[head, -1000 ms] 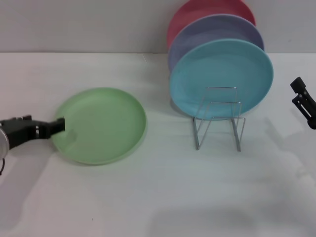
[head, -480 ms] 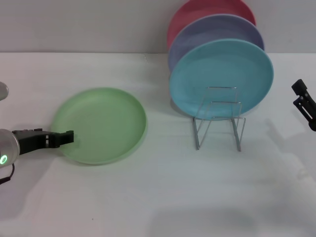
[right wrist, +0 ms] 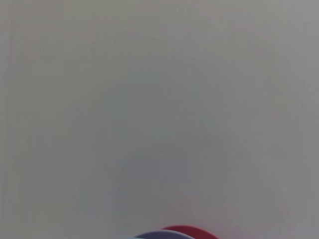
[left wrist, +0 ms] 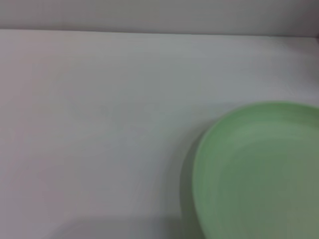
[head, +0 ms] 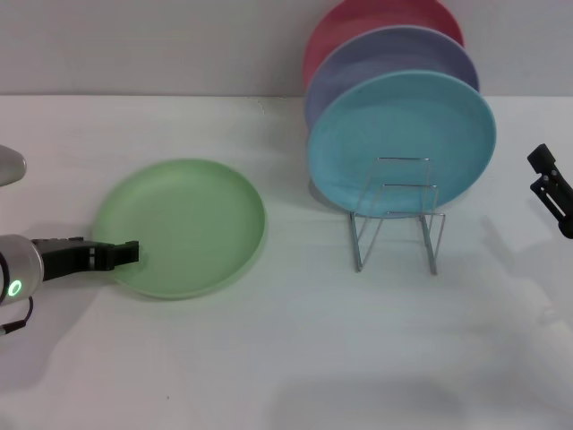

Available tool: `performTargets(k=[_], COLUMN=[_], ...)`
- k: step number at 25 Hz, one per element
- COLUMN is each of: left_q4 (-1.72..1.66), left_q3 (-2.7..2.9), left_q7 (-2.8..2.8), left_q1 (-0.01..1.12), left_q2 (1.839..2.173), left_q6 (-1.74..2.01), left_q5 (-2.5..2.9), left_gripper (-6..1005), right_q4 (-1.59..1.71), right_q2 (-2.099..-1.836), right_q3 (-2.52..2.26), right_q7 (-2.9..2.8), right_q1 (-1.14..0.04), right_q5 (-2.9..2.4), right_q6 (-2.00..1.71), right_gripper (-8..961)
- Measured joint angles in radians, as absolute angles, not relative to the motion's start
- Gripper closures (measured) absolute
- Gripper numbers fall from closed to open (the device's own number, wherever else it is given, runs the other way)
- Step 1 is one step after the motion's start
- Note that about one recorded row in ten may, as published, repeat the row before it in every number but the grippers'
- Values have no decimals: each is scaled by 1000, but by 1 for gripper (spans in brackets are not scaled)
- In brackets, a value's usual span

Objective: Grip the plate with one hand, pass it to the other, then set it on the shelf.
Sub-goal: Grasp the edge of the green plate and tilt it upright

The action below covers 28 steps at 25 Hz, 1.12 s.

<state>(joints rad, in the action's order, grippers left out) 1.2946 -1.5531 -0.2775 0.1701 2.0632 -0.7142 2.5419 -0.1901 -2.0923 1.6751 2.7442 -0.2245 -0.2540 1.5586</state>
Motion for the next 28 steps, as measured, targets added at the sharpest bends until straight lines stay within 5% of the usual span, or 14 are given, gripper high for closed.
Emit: performTargets(k=[14,19,22,28], left_q4=[1288,1290,1291,1309], left_q3=[-1562,-1562,-1562,-1562], left_q7=[-287,-304,-308,-313], left_q1=[176,177,177,174], left_q2=[2062,2062,2062,2063], left_q6=[-728,-725,-725,-721], left_q5=[2545,2542,2541,2541], left_gripper=[325,556,782,854], right_q4=[-190,-190,-190,-190], right_q2=[-2092,-2092,-2092,-2092], right_q3=[1672,1672,1672,1672], right_q7=[2744,2743,2743,2743], right_q1=[-231,-230,-227,-225], right_q5=[-256,-256,-256,-256], right_q6=[1560,1560,1560,1560], right_gripper=[141,141,140,140])
